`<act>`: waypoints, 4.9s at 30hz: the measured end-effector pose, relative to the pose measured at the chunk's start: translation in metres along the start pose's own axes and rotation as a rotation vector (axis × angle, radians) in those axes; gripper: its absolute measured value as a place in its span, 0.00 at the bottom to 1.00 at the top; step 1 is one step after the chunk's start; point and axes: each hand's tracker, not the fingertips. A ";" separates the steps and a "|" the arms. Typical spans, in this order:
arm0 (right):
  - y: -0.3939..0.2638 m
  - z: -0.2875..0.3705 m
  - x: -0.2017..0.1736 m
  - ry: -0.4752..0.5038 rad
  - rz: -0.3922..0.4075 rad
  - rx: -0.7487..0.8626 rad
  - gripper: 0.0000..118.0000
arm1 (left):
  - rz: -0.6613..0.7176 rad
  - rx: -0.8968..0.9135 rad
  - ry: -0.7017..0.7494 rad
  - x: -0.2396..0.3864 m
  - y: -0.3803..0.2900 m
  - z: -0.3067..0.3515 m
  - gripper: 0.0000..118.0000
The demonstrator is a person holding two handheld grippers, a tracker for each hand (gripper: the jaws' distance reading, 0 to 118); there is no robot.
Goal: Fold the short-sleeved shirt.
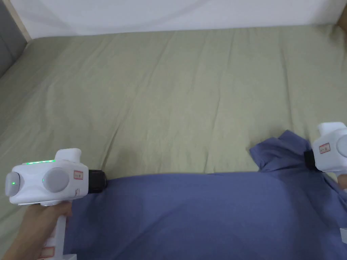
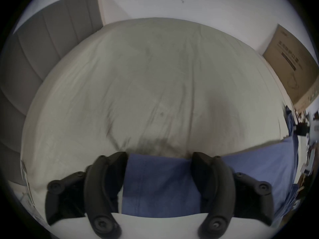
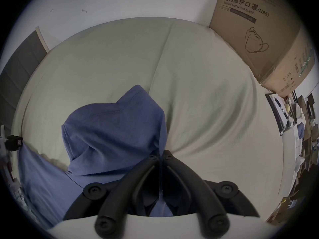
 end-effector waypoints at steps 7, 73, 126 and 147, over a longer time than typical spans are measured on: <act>0.004 0.044 0.000 0.031 0.038 0.057 0.01 | 0.042 0.012 -0.068 -0.006 0.001 0.036 0.02; -0.288 0.209 -0.202 0.473 0.247 0.149 0.00 | 0.840 0.127 -0.703 -0.147 -0.287 0.126 0.91; -0.345 0.214 0.003 0.370 -0.313 0.241 0.00 | -0.063 -0.003 -0.537 0.172 -0.176 0.188 0.22; -0.340 0.225 0.004 0.372 -0.309 0.262 0.00 | -0.205 -0.255 -0.807 0.256 -0.241 0.151 0.00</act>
